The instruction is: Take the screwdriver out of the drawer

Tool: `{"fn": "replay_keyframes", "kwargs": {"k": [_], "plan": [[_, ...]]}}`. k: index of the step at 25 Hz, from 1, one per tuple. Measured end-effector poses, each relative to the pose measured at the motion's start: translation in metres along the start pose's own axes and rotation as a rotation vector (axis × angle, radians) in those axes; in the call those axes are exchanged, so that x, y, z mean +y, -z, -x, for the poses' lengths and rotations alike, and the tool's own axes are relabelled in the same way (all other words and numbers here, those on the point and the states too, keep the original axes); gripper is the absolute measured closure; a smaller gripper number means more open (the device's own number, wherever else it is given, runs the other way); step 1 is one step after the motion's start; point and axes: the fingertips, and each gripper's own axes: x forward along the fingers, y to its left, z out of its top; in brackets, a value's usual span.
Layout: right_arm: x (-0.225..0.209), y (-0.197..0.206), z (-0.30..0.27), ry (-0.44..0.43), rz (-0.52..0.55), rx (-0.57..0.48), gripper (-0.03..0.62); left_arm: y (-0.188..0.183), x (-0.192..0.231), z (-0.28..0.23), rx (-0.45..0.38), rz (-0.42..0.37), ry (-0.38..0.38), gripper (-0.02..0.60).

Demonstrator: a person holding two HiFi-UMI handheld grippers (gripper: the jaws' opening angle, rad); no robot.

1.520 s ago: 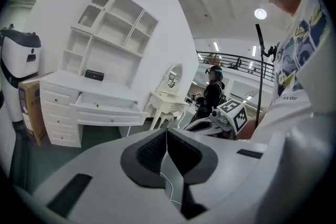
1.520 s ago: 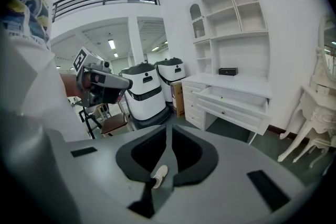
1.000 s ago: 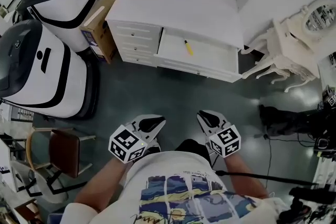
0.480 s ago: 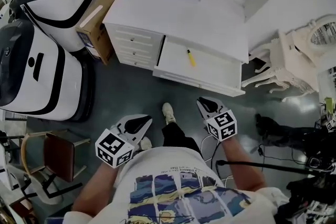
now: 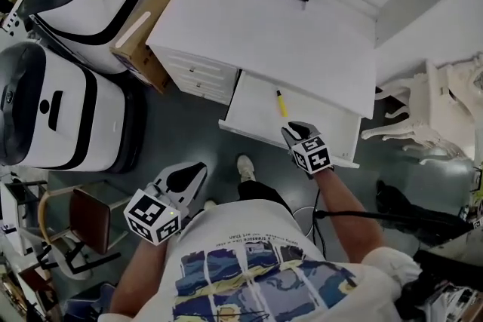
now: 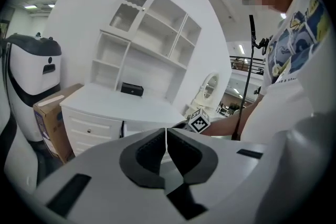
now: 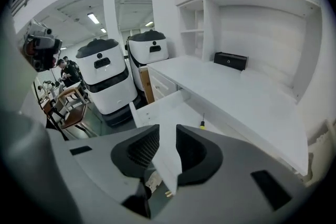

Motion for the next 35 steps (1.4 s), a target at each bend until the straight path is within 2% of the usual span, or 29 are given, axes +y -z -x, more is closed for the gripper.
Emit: {"fn": "replay_keyframes", "kwargs": {"k": [11,19,25,35], "plan": [[-0.079,0.023,-0.097,-0.047,-0.026,0.123,0.479,-0.035,0.021,-0.046,0.034,0.049,-0.147,0.566],[-0.1,0.048,-0.148,-0.034,-0.056,0.208,0.456,-0.043,0.032,-0.054,0.075,0.068,-0.221,0.568],[-0.108,0.063,-0.173,-0.024,-0.039,0.255,0.437,-0.048,0.041,-0.062,0.098,0.091,-0.258,0.566],[-0.106,0.074,-0.192,-0.003,-0.049,0.269,0.445,-0.051,0.047,-0.06,0.107,0.084,-0.298,0.568]]}}
